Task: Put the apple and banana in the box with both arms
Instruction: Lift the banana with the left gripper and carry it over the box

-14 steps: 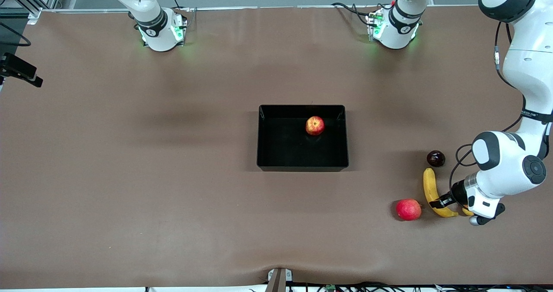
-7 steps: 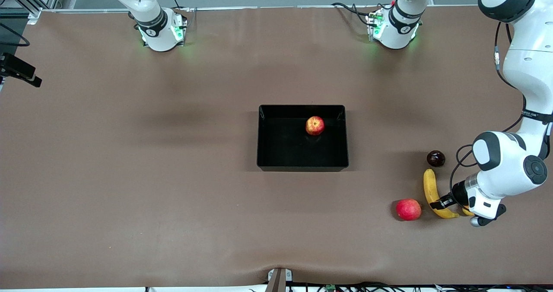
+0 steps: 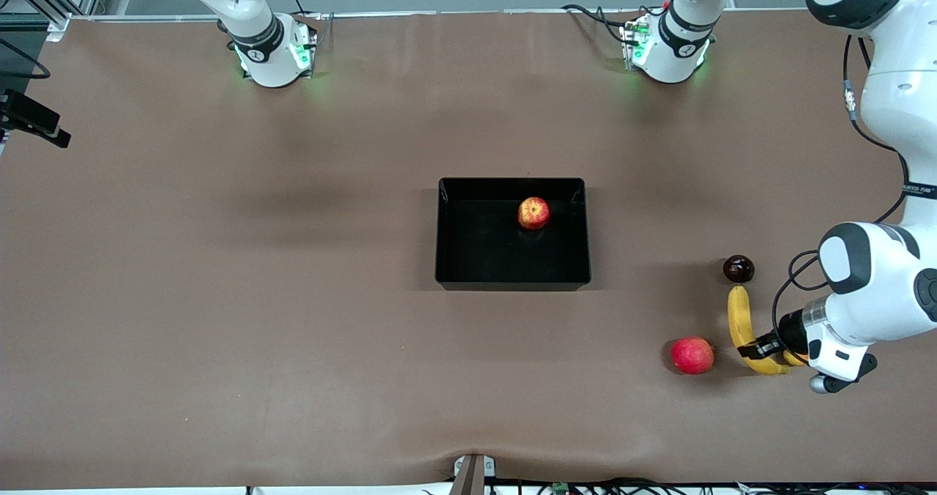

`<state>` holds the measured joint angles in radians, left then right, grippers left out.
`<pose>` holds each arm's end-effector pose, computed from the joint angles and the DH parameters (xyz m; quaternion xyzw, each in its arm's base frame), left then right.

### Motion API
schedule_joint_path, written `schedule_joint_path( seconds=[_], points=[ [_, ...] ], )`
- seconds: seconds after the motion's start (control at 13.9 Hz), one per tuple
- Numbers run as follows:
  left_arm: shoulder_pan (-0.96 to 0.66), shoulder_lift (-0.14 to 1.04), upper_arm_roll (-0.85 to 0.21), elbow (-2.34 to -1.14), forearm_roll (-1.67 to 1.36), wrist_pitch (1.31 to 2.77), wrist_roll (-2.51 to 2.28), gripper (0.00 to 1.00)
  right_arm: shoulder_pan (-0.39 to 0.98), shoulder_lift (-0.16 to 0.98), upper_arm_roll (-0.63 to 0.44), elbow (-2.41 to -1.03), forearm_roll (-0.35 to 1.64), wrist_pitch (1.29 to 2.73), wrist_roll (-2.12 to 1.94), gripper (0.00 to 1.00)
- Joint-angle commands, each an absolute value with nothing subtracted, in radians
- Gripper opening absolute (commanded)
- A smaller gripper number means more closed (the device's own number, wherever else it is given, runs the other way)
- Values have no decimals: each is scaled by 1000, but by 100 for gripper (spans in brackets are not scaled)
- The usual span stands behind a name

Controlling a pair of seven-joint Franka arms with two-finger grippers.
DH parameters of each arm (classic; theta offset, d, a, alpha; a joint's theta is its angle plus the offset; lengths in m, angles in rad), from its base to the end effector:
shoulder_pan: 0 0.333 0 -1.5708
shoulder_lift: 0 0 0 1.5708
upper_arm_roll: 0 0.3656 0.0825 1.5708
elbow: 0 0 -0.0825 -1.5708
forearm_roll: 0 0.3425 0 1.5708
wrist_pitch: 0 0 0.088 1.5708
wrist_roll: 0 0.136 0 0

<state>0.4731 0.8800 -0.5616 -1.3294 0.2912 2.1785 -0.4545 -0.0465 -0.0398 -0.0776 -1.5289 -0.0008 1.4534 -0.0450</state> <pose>0.7470 0.0671 0.2863 0.9753 0.1979 0.0251 0.0952 0.4818 -0.0612 0.6727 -0.9991 0.0395 0.0177 0.0027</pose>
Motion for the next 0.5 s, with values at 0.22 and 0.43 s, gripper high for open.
schedule_joint_path(
  seconds=[0.22, 0.43],
  points=[
    [401, 746, -575, -1322, 298, 2007, -569, 0, -61, -49, -71, -1531, 3, 1445, -46, 100],
    [299, 674, -580, -1341, 299, 1905, -713, 0, -67, -49, -71, -1531, 3, 1447, -46, 100]
  ],
)
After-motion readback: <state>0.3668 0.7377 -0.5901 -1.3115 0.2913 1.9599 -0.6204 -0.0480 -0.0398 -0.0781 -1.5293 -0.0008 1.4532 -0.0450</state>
